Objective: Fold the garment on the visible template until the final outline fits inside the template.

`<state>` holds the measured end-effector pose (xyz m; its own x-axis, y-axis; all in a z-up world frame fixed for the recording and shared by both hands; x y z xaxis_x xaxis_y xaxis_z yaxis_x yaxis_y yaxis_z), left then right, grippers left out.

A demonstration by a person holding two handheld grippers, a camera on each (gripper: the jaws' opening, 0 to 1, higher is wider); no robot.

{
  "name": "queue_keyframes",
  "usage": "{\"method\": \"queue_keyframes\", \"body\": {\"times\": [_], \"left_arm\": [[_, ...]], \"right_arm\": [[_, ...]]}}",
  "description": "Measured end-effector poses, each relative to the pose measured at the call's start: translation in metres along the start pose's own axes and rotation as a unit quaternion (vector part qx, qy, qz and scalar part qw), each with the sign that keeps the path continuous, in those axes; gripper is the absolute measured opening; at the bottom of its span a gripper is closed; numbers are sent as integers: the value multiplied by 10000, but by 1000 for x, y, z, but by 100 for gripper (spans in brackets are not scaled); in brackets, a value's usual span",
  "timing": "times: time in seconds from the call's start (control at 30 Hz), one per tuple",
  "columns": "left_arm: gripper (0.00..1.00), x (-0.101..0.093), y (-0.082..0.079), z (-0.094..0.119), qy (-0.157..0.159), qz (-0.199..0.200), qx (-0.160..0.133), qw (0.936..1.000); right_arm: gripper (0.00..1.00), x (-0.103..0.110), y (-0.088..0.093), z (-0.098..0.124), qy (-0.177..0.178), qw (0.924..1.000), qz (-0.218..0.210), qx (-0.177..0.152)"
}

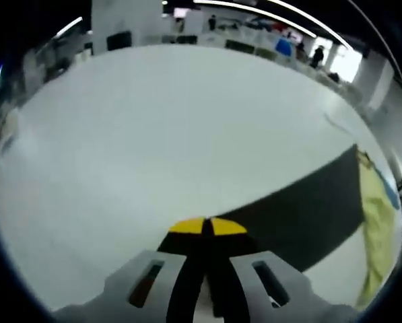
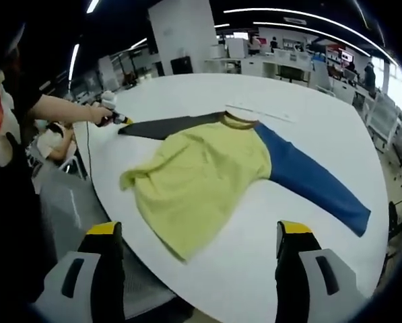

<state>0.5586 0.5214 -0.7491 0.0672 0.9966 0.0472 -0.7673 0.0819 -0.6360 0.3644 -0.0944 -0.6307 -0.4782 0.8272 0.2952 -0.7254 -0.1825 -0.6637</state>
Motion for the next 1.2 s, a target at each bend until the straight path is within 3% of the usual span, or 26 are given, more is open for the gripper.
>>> {"method": "queue_keyframes", "body": {"times": [0.2, 0.33, 0.47, 0.6, 0.83, 1.0, 1.2], "left_arm": [[0, 4, -6, 5, -173, -282, -117, 9994], [0, -5, 1, 4, -113, -496, -50, 9987], [0, -16, 6, 6, -76, -220, -208, 9995], [0, -19, 5, 6, -2, -432, -285, 9987], [6, -6, 11, 15, -271, -295, -535, 9978], [20, 1, 20, 28, -381, -138, -626, 9972], [19, 0, 34, 46, -329, 12, -776, 9964]], "right_arm": [[94, 1, -2, -5, -26, 10000, -13, -13], [94, 3, -2, -9, -71, 10000, -14, -6], [94, 6, -2, -11, -109, 9999, -23, -6], [94, 6, -2, -10, -121, 9999, -12, -7], [93, 3, -4, -8, -98, 9999, -71, -73], [93, 6, -4, -9, -145, 9999, -35, -68], [93, 8, -7, -10, -171, 9998, -13, -89]]}}
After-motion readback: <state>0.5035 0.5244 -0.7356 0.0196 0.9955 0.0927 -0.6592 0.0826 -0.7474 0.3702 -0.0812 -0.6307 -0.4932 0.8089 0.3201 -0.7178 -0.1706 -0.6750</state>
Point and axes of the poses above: the point that each gripper's makers call its tool centre point, and the gripper's own axes: z roughly backward along the fingers, x roughly to its left, y roughly out of its underside, the point moved 4 cm from there along z, roughly backward along the fingers, and after that the axes turned 13 degrees about -z, right-handed, at the moved point
